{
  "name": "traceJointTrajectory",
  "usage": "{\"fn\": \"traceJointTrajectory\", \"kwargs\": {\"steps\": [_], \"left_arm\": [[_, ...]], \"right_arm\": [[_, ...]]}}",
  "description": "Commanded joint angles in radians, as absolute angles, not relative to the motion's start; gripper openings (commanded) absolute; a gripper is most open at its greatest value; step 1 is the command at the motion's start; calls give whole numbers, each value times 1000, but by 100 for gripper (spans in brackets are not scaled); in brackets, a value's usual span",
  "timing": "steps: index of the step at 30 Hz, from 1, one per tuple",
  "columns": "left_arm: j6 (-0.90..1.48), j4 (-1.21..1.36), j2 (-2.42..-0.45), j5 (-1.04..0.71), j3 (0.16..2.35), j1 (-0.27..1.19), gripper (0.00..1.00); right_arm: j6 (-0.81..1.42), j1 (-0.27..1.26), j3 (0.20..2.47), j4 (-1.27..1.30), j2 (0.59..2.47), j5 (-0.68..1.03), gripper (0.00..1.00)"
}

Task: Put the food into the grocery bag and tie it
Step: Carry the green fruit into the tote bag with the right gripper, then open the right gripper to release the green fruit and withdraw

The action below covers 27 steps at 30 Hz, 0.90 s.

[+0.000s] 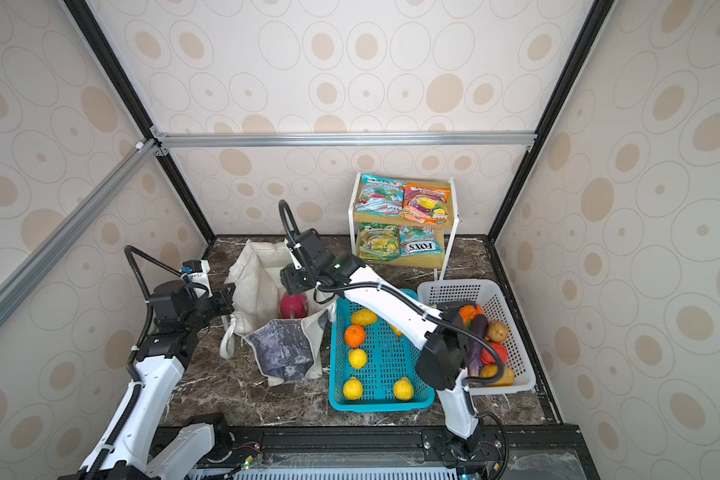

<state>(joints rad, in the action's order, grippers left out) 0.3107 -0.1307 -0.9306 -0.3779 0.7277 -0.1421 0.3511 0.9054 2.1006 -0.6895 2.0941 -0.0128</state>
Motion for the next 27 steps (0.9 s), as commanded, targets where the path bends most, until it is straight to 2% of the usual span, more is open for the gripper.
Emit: {"fn": "traceJointTrajectory", "kwargs": {"steps": [1,12,22,27], "left_arm": [[303,-112,-913,-393,730,-147,0],[304,-115,-919,-388,733,-147,0],[304,-114,-915,-387,732,-147,0],[305,-115,-910,-379,730,-147,0]], "right_arm": [[350,924,2203,-828,2204,-25,59],[382,943,2227,-822,2409,-76,60],[368,956,2259,-829,2331,-114,93],[341,971,2330,-838,2257,-114,97]]}}
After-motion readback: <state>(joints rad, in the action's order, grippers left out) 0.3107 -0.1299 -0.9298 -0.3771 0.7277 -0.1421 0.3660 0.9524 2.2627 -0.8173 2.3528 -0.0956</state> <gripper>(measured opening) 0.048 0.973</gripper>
